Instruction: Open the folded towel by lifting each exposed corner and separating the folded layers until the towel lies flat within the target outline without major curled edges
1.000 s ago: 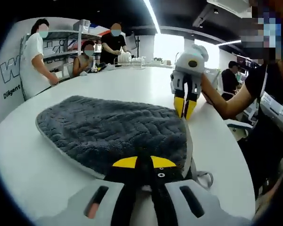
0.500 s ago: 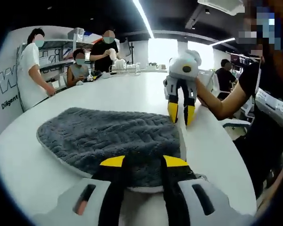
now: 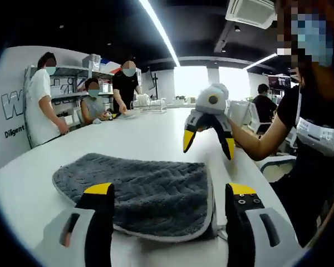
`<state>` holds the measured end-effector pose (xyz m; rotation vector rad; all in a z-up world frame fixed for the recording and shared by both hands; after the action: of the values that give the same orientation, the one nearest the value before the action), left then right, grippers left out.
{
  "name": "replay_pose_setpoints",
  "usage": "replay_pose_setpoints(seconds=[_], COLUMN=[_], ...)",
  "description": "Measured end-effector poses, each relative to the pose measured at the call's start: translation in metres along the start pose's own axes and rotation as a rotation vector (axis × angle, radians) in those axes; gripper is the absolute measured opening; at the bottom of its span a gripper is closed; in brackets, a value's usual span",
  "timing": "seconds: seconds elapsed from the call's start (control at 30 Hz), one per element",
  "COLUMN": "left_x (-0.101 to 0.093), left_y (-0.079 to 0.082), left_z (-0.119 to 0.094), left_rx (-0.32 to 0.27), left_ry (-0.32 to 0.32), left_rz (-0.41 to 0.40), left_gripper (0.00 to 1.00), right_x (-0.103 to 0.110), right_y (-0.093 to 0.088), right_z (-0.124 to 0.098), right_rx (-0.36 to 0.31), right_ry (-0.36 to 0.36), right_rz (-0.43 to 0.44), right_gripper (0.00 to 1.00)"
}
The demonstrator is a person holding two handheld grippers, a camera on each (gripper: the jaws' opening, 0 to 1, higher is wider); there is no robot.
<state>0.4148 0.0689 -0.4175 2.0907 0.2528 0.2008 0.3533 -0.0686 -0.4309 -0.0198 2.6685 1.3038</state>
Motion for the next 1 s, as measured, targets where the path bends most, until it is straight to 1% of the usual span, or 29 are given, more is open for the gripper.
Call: replay_pose_setpoints(seconds=[0.03, 0.07, 0.1, 0.13, 0.2, 0.23, 0.3, 0.33, 0.43, 0.47, 0.5, 0.6, 0.67, 0.73, 0.8, 0.83, 0.87, 0.9, 1.0], left_x=[0.009, 0.017, 0.024, 0.03, 0.038, 0.04, 0.043, 0.044, 0.049, 0.052, 0.056, 0.063, 0.067, 0.071, 0.075, 0.077, 0.082, 0.084, 0.087], left_y=[-0.003, -0.004, -0.004, -0.004, -0.002, -0.001, -0.002, -0.002, -0.005, -0.005, -0.007, -0.014, -0.015, -0.017, -0.02, -0.022, -0.024, -0.026, -0.028], left_z=[0.0, -0.001, -0.002, -0.003, -0.007, -0.01, -0.014, -0.015, -0.018, -0.019, -0.021, -0.024, -0.027, -0.03, -0.034, -0.036, -0.04, -0.042, -0.044], left_rx=[0.014, 0.015, 0.004, -0.007, -0.043, -0.06, -0.066, -0.068, -0.06, -0.062, -0.066, -0.04, -0.039, -0.047, -0.048, -0.044, -0.035, -0.026, -0.018], left_ry=[0.041, 0.076, 0.115, 0.139, 0.162, 0.164, 0.167, 0.172, 0.195, 0.204, 0.217, 0.261, 0.278, 0.294, 0.328, 0.345, 0.386, 0.404, 0.417], left_rz=[-0.026, -0.045, -0.057, -0.078, -0.126, -0.143, -0.163, -0.166, -0.181, -0.194, -0.225, -0.241, -0.254, -0.284, -0.316, -0.321, -0.329, -0.329, -0.339], left_gripper=[0.94, 1.0, 0.99, 0.99, 0.99, 0.99, 0.99, 0.99, 0.99, 0.99, 0.99, 0.99, 0.99, 0.99, 0.99, 0.99, 0.99, 0.99, 0.99], right_x=[-0.004, -0.008, -0.011, -0.015, -0.024, -0.027, -0.032, -0.036, -0.044, -0.045, -0.046, -0.048, -0.047, -0.043, -0.031, -0.025, -0.022, -0.018, -0.004], right_y=[-0.002, -0.004, -0.006, -0.008, -0.011, -0.013, -0.015, -0.016, -0.015, -0.014, -0.013, -0.007, -0.004, 0.0, 0.004, 0.01, 0.014, 0.02, 0.041], right_z=[0.002, 0.004, 0.005, 0.008, 0.012, 0.012, 0.013, 0.013, 0.013, 0.013, 0.013, 0.014, 0.017, 0.019, 0.024, 0.027, 0.03, 0.033, 0.049], right_rx=[0.011, 0.023, 0.029, 0.039, 0.054, 0.066, 0.067, 0.068, 0.05, 0.048, 0.04, 0.022, 0.035, 0.07, 0.122, 0.127, 0.124, 0.125, 0.128], right_ry=[-0.015, -0.033, -0.044, -0.059, -0.099, -0.111, -0.132, -0.149, -0.172, -0.175, -0.176, -0.191, -0.222, -0.265, -0.268, -0.271, -0.274, -0.281, -0.288], right_rz=[0.017, 0.038, 0.052, 0.069, 0.099, 0.108, 0.134, 0.162, 0.238, 0.253, 0.265, 0.295, 0.292, 0.258, 0.214, 0.194, 0.192, 0.186, 0.135], right_gripper=[0.74, 0.8, 0.87, 0.92, 1.0, 0.99, 0.99, 0.99, 0.99, 0.99, 0.99, 0.99, 0.99, 0.99, 0.97, 0.93, 0.9, 0.87, 0.81])
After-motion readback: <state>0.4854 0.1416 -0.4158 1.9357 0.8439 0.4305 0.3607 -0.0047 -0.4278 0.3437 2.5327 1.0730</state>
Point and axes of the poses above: the point that each gripper's makers call its tool centre point, and the gripper's own axes: z roughly forward along the fingers, x roughly to its left, y roughly out of its top, the point moved 2 cm from there along -z, roughly backward along the fingers, and after that the axes turned 14 degrees about x, right-handed, at the moved point
